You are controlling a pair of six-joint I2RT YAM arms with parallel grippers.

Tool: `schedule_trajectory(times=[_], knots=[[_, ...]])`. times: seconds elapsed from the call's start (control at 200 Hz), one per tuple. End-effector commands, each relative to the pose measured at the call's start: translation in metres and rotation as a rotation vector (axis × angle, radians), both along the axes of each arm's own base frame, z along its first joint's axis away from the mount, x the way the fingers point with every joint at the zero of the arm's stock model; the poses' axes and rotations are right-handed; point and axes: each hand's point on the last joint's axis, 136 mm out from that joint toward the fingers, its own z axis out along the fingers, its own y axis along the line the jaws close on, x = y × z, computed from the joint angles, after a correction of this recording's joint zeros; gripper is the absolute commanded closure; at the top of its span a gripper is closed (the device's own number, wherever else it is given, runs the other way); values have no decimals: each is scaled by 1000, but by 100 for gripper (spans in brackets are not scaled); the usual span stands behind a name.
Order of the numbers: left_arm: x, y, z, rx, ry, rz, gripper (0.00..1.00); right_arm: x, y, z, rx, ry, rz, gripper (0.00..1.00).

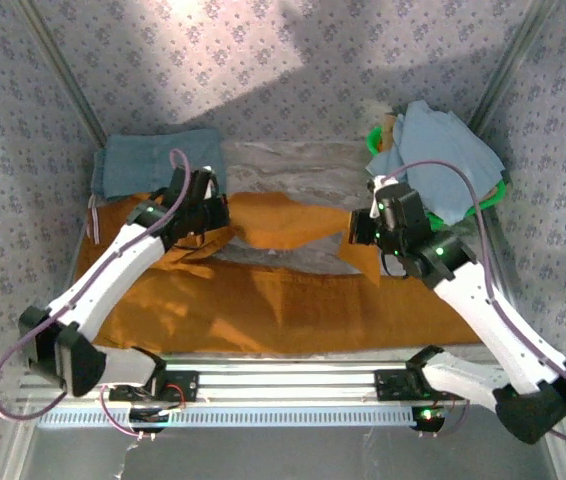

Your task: Fold and stack the trousers

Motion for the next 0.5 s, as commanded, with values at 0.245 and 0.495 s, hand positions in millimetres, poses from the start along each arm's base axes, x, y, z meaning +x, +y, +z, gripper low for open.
schedule_trajectory(times=[0.245, 0.495], knots=[[-48, 13, 15, -45, -24, -65, 100, -93, 3, 5, -94, 39, 192, 100], [-29, 11, 3, -2, -33, -81, 100, -94, 16, -12, -75, 135, 256, 100]])
